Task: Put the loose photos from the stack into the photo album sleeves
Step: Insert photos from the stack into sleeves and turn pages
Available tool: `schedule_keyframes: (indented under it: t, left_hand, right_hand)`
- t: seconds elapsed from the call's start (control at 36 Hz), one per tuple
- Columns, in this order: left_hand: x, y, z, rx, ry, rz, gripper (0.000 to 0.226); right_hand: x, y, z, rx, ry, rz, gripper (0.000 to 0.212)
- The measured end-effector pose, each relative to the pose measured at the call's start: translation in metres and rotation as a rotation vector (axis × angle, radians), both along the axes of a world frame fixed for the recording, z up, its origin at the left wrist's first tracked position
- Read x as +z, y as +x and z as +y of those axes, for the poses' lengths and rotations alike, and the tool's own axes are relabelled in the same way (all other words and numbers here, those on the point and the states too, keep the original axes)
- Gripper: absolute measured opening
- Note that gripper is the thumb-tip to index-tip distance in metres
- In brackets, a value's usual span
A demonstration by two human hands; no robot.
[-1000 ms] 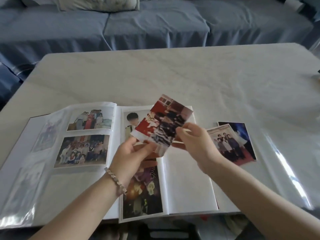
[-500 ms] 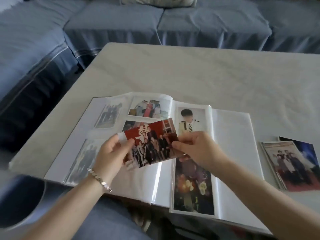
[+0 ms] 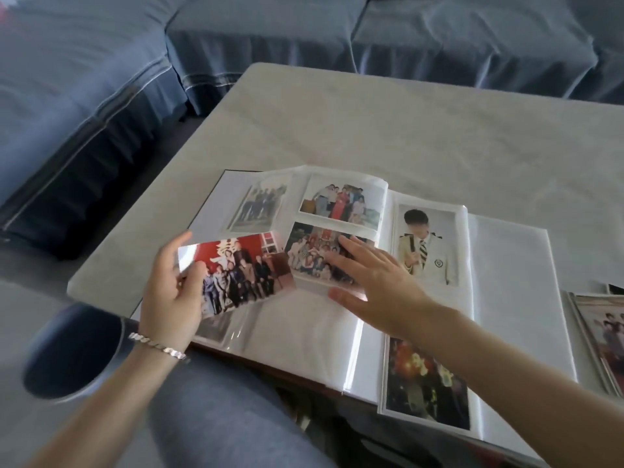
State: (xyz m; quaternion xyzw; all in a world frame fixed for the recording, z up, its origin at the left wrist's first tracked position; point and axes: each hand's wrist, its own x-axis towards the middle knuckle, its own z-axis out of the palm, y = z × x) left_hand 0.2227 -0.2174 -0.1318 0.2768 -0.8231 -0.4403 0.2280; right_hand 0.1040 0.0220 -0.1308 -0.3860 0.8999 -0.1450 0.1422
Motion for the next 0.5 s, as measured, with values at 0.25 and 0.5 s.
schedule_keyframes:
  t: [0.25, 0.5]
  left_hand:
    - [-0.014, 0.005, -0.021, -0.048, -0.231, 0.025, 0.041]
    - [-0.028, 0.009, -0.047, -0.056, -0.231, 0.009, 0.039]
  right_hand:
    - [-0.011, -0.002, -0.004, 0.025, 0.093, 0.073, 0.075]
    - [-0.008, -0.002, -0.006, 0.026, 0.071, 0.038, 0.086]
